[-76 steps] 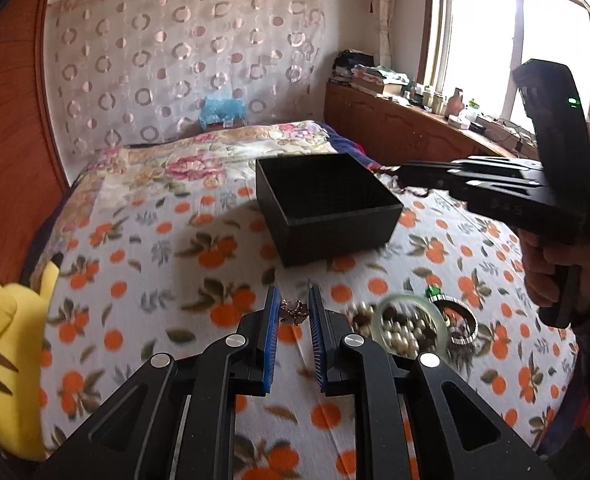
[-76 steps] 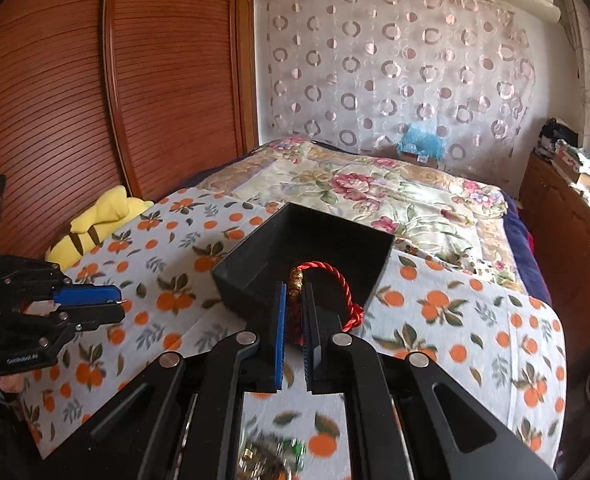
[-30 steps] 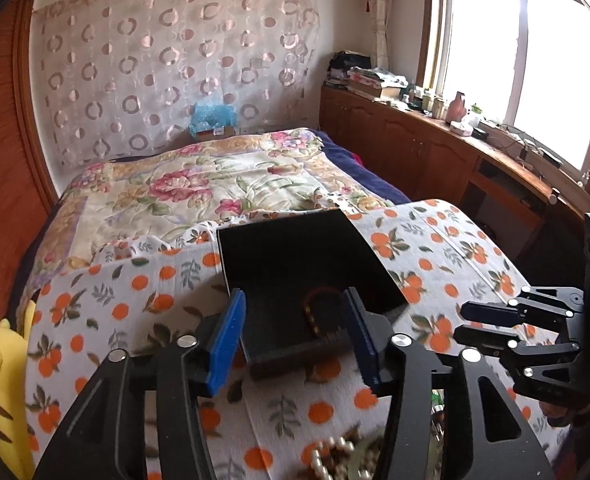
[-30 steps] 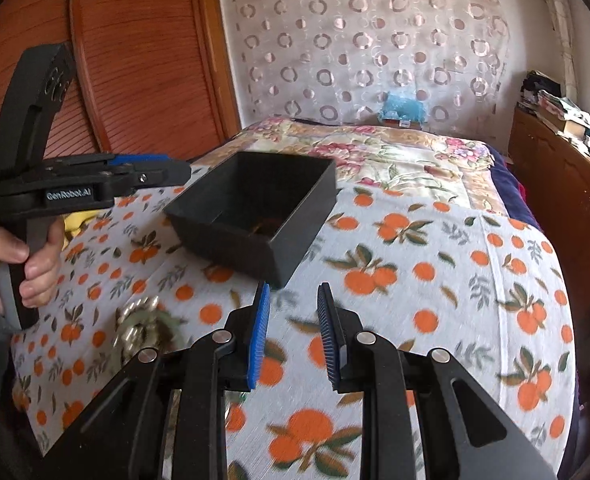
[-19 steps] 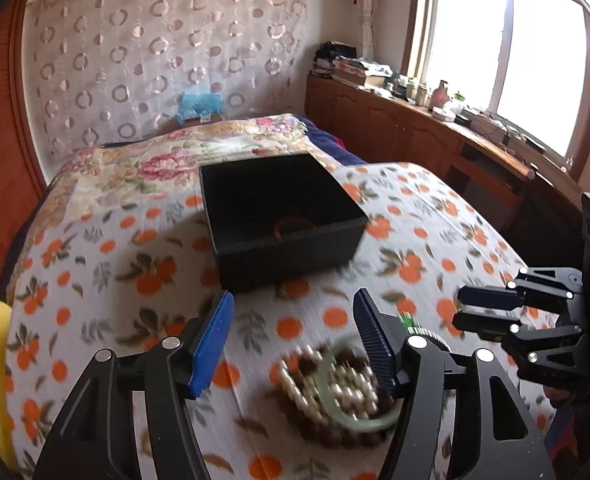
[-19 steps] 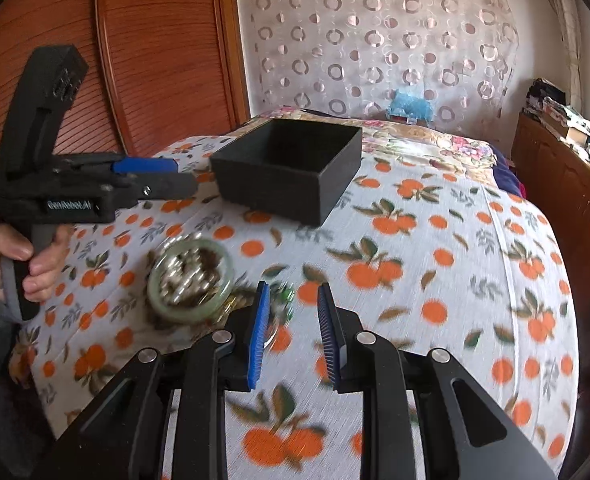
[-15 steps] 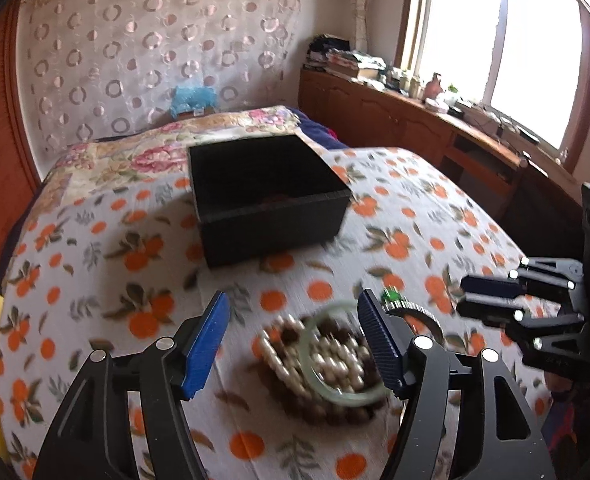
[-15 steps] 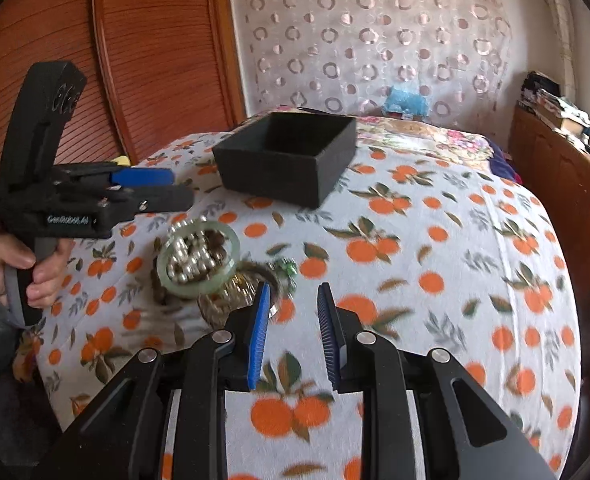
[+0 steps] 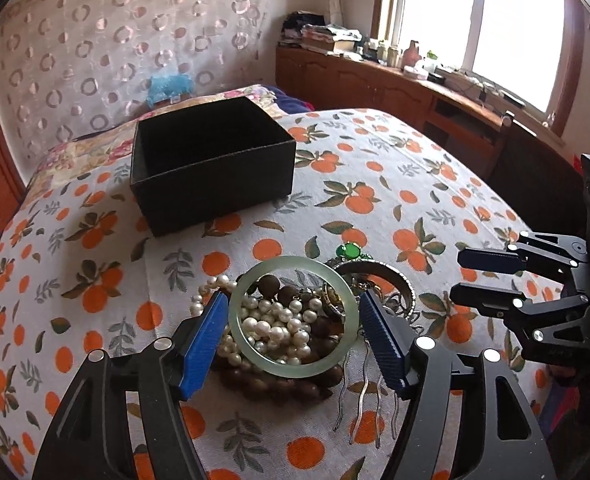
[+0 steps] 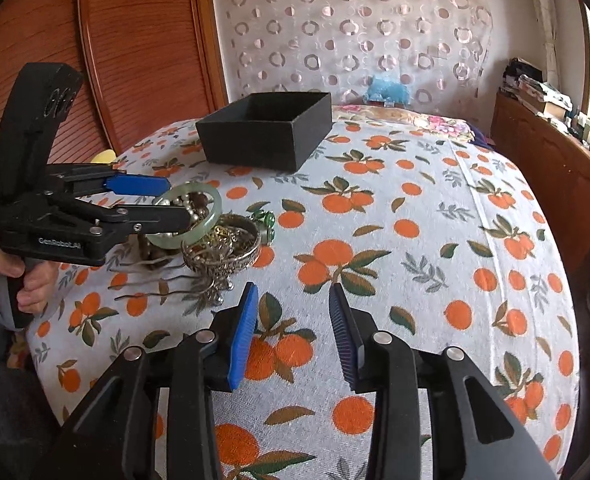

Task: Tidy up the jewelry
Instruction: 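Lower the left tool onto the jade bangle and close on it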

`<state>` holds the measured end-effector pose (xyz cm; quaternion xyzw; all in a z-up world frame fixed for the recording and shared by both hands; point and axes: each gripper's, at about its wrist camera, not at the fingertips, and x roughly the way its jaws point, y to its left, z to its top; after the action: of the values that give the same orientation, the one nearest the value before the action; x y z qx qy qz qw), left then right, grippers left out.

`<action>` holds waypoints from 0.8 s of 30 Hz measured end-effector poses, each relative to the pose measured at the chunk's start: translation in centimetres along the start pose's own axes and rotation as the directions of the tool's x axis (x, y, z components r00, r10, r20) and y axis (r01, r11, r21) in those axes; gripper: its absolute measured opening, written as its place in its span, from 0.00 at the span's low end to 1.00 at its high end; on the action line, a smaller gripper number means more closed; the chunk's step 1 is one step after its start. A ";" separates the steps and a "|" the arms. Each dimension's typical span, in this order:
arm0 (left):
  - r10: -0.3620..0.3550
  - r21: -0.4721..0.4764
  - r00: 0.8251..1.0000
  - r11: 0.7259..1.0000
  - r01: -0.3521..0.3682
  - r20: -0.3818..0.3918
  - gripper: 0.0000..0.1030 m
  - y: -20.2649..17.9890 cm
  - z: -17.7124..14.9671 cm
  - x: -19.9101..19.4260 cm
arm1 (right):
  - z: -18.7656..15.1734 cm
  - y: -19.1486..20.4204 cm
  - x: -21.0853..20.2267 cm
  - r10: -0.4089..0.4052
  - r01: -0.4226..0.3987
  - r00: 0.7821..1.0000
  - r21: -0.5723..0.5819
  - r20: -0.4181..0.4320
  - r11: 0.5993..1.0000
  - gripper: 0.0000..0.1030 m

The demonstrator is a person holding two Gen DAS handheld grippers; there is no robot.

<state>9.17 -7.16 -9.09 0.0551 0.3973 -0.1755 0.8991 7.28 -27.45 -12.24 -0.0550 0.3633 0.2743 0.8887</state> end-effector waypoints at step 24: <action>0.055 0.063 0.998 0.997 -0.054 -0.016 0.67 -0.8 -0.3 0.9 | -0.2 0.0 0.1 0.004 -0.004 1.000 0.005 0.006 1.000 0.38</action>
<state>9.22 -8.09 -9.93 0.0955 0.3978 -0.1628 0.8979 7.21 -27.47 -12.42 -0.0510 0.3616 0.2754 0.8892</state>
